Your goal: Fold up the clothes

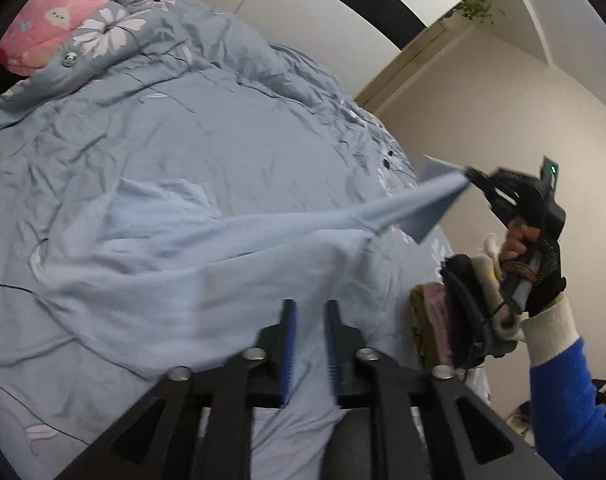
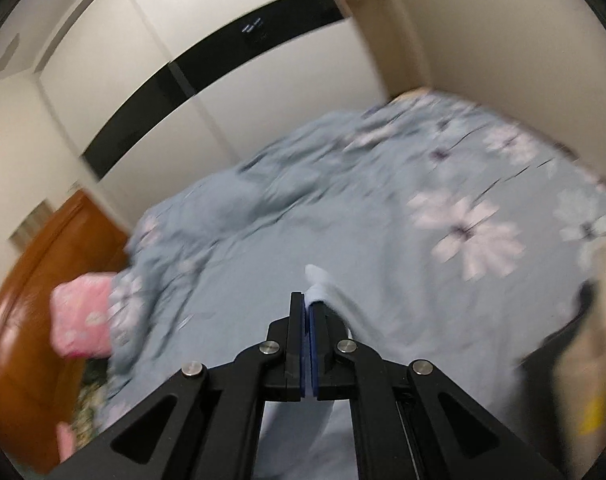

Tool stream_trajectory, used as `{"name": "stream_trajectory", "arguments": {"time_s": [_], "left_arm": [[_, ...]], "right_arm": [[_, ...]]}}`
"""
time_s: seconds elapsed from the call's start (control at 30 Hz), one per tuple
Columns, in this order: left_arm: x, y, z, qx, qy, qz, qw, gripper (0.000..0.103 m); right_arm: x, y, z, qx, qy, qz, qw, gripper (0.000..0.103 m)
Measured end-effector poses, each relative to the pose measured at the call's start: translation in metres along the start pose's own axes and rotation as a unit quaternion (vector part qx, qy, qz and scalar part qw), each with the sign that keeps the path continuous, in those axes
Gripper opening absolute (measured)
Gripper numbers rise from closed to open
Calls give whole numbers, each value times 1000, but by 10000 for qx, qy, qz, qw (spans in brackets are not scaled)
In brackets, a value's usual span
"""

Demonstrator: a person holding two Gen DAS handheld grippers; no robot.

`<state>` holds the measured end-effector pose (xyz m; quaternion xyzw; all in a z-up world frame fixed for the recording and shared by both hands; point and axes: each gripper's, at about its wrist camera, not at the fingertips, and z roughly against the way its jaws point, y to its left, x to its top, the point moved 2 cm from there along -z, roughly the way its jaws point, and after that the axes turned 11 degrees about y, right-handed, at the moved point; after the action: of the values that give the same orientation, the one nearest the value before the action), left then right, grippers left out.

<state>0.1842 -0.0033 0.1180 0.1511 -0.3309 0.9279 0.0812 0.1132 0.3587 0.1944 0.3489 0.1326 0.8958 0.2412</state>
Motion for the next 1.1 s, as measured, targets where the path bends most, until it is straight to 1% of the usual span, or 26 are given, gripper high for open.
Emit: {"name": "stream_trajectory", "arguments": {"time_s": [0.03,0.07,0.13,0.2,0.27,0.3,0.37,0.47,0.5,0.53,0.57,0.6,0.67,0.73,0.8,0.87,0.93,1.0,1.03,1.1], "left_arm": [[3,12,0,158,-37,112,9998,36],[8,25,1,347,-75,252,9991,36],[21,53,-3,711,-132,508,9961,36],[35,86,-14,1155,-74,738,9905,36],[47,119,-27,1484,99,985,9840,36],[54,136,-35,1521,193,1173,9812,36],[63,157,-46,1504,283,1403,9782,36],[78,181,-64,1540,434,1645,9733,37],[82,185,-68,1543,474,1684,9724,37],[86,188,-75,1589,523,1656,9719,39],[92,188,-82,1667,578,1580,9715,43],[97,189,-89,1745,633,1504,9710,44],[107,191,-104,1900,742,1351,9696,44],[116,192,-117,2040,847,1221,9676,43],[118,193,-125,2127,912,1158,9659,39],[118,194,-128,2170,908,1117,9655,3],[120,192,-124,2121,825,1069,9679,3],[125,188,-114,2072,676,987,9709,3],[132,182,-102,2038,482,897,9737,3],[148,170,-61,1755,-88,789,9813,3]], "right_arm": [[1,-8,-3,-78,37,-40,10000,1],[-1,-13,-11,-179,147,-38,9997,1],[-16,-19,-29,-513,470,139,9975,1],[-35,-24,-50,-771,825,337,9930,1],[-55,-30,-68,-875,1200,456,9879,1],[-63,-32,-74,-900,1355,529,9853,2],[-78,-36,-85,-919,1633,677,9800,2],[-98,-34,-95,-1027,1857,946,9726,2],[-103,-34,-95,-1056,1878,994,9715,7],[-107,-33,-94,-1102,1895,1020,9703,13],[-110,-32,-91,-1146,1868,1028,9703,30],[-113,-31,-87,-1184,1819,1031,9707,44],[-118,-28,-83,-1203,1705,1006,9728,47],[-119,-21,-89,-980,1726,974,9753,47],[-117,-13,-103,-684,1839,978,9757,47],[-113,-2,-122,-567,1930,1126,9731,47],[-110,8,-141,-455,2031,1245,9701,47],[-107,12,-162,-368,2168,1192,9682,47],[-104,12,-168,-352,2178,1111,9690,47],[-97,11,-173,-268,2129,956,9720,47]]}}
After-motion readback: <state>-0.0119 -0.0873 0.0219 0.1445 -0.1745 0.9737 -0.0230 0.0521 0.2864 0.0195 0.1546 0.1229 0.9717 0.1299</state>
